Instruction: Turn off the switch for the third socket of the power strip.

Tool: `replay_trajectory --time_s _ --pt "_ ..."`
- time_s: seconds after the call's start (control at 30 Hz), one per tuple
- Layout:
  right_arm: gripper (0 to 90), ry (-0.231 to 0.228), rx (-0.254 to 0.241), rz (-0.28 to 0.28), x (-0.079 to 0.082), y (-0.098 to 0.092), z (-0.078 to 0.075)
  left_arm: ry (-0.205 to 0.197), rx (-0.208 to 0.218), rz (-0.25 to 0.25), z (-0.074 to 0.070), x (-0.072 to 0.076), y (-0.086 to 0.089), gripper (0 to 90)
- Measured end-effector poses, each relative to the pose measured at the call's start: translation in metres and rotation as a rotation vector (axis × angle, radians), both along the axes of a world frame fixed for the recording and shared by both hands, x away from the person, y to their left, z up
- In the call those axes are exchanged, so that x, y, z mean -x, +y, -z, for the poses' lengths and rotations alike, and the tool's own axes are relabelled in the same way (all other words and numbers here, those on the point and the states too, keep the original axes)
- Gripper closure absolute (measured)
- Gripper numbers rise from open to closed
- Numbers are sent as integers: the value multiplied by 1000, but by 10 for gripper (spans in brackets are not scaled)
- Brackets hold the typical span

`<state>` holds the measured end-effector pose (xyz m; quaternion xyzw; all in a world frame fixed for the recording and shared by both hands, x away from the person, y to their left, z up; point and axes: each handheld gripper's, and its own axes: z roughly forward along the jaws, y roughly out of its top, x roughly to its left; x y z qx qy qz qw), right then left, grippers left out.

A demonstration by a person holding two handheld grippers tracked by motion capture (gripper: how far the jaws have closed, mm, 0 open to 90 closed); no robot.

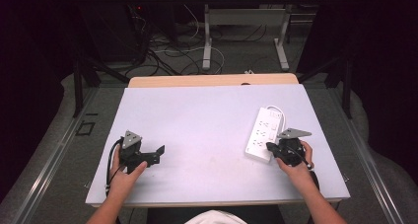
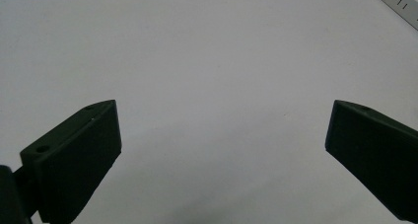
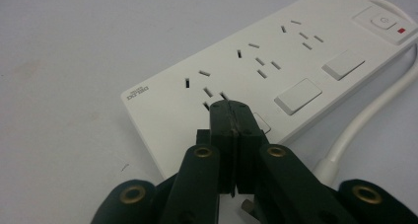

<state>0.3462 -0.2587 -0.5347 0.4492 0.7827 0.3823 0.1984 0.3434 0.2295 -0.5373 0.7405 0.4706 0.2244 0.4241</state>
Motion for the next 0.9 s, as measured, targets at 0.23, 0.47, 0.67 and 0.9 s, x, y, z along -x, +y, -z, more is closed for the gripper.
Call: replay_trajectory --time_s 0.23,0.47,0.67,0.9 --pt "900 13 6 0 -1 0 3 1 0 0 0 0 0 6" --pt "900 19 -17 6 -2 0 4 -6 -5 4 0 0 0 6" --pt "900 20 -22 9 -2 -1 4 -4 -5 4 0 0 0 6" --pt "900 23 -26 6 -2 -1 4 -5 -6 5 0 0 0 6"
